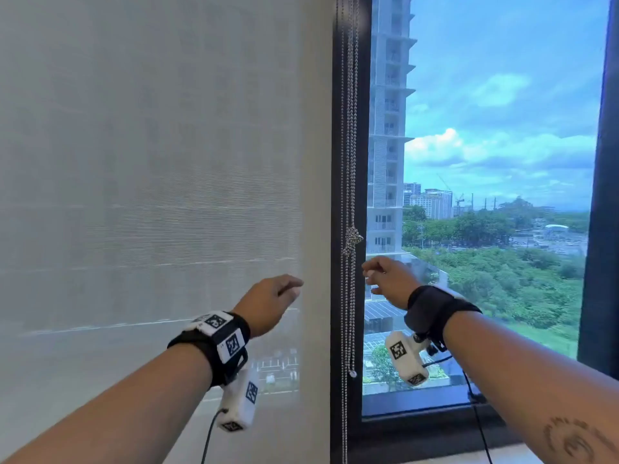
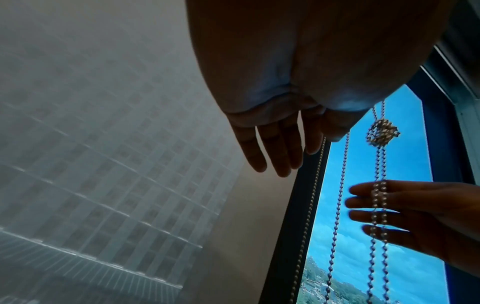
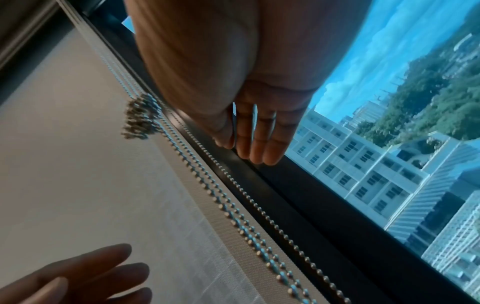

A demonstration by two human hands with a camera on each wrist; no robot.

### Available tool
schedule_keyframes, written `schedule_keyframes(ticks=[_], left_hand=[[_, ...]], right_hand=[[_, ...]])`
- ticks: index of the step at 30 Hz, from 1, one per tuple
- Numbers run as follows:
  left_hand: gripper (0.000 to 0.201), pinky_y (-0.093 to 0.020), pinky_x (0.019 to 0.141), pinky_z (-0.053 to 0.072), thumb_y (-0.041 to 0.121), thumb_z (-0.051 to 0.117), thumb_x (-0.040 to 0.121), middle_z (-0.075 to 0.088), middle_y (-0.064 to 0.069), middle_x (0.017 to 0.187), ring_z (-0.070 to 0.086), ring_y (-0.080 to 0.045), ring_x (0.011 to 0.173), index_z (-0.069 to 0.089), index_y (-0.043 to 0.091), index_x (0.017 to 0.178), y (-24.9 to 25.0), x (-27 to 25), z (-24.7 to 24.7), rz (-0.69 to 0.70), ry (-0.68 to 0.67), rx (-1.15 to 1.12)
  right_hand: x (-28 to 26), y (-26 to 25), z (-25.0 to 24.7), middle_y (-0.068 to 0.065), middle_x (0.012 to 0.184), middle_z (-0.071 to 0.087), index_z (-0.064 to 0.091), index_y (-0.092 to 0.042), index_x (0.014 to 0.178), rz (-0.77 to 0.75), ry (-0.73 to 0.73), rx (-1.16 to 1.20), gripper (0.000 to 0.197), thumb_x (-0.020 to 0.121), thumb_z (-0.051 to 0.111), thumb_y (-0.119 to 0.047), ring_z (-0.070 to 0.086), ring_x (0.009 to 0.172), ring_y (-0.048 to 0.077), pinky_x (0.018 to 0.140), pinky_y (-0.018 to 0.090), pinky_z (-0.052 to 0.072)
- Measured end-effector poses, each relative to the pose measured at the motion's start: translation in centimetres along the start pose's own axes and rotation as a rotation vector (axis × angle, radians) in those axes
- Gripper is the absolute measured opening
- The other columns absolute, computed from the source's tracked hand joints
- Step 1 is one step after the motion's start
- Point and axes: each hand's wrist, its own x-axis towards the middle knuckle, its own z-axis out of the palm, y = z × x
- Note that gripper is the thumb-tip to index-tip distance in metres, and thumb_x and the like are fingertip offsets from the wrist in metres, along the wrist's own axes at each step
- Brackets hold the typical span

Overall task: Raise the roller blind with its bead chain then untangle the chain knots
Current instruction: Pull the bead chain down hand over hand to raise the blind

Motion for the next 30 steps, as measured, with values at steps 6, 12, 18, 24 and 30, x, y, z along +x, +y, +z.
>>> schedule_keyframes(ticks=[6, 12, 18, 24, 30], left_hand=[[0.027, -0.04, 0.101, 0.049, 0.038, 0.047, 0.101, 0.068, 0.008, 0.121, 0.064, -0.008, 0.111, 0.063, 0.032, 0.122, -1.2, 4.1, 4.0, -0.022, 0.029, -0.128], [0.03, -0.045, 0.098, 0.052, 0.043, 0.048, 0.093, 0.072, 0.007, 0.109, 0.068, -0.01, 0.103, 0.066, 0.03, 0.113, -0.1, 6.8, 5.6, 0.003, 0.106, -0.32], [0.026, -0.044, 0.097, 0.053, 0.027, 0.047, 0.103, 0.073, 0.004, 0.107, 0.069, -0.009, 0.101, 0.069, 0.023, 0.116, 0.0, 8.3, 5.3, 0.039, 0.084, -0.403], [0.029, -0.046, 0.098, 0.051, 0.036, 0.046, 0.103, 0.073, 0.003, 0.103, 0.068, -0.012, 0.103, 0.07, 0.021, 0.11, -0.6, 9.1, 4.2, 0.099, 0.067, -0.456], [0.031, -0.04, 0.094, 0.055, 0.028, 0.041, 0.105, 0.07, -0.009, 0.107, 0.066, -0.02, 0.102, 0.069, 0.017, 0.109, 0.8, 9.0, 3.7, 0.14, 0.13, -0.623]], right_hand=[[4.0, 2.8, 2.0, 0.001, 0.089, 0.064, 0.062, -0.014, 0.1, -0.021, -0.145, 0.176, 0.003, 0.097, 0.062, -0.014, 0.062, 0.084, 0.014, 0.075, 0.027, 0.053], [4.0, 2.1, 4.0, 0.006, 0.093, 0.069, 0.066, -0.012, 0.1, -0.095, -0.106, 0.467, 0.018, 0.098, 0.06, -0.029, 0.067, 0.083, 0.014, 0.082, 0.035, 0.056], [3.9, 1.0, 6.0, 0.007, 0.079, 0.061, 0.056, -0.013, 0.094, -0.045, -0.123, 0.609, 0.015, 0.105, 0.047, -0.017, 0.058, 0.061, 0.013, 0.055, 0.026, 0.053], [3.3, -0.7, 8.0, -0.002, 0.057, 0.042, 0.055, -0.017, 0.079, 0.016, -0.092, 0.711, 0.044, 0.098, 0.044, -0.055, 0.034, 0.038, 0.006, 0.035, 0.018, 0.029], [2.1, -0.9, 9.0, -0.009, 0.045, 0.033, 0.04, -0.023, 0.062, 0.037, 0.066, 0.73, 0.042, 0.104, 0.042, -0.027, 0.024, 0.033, 0.006, 0.035, 0.013, 0.019]])
